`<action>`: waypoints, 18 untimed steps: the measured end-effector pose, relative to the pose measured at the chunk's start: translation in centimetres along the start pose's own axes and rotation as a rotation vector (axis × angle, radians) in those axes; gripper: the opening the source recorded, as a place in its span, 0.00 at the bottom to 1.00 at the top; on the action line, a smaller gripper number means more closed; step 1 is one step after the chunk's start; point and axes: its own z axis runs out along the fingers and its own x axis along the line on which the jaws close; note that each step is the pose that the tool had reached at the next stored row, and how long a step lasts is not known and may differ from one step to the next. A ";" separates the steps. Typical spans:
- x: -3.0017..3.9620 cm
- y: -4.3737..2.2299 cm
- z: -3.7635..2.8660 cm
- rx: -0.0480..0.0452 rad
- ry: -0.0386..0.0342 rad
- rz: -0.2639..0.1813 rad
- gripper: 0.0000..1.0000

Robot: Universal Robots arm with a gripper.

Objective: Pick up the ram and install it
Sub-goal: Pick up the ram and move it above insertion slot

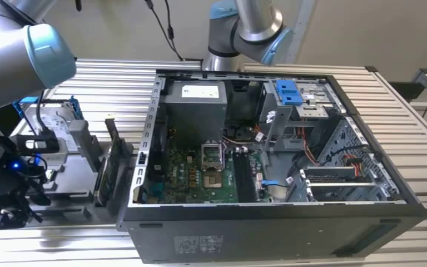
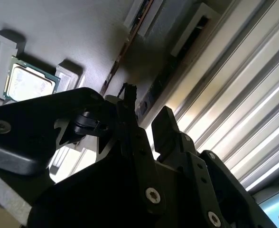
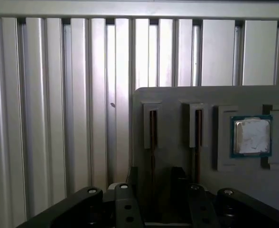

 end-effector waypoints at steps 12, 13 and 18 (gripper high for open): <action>0.00 0.01 0.09 0.0010 -0.0012 0.000 0.16; 0.00 0.01 0.09 0.0010 -0.0011 0.000 0.16; 0.00 0.02 0.09 0.0010 -0.0011 0.000 0.14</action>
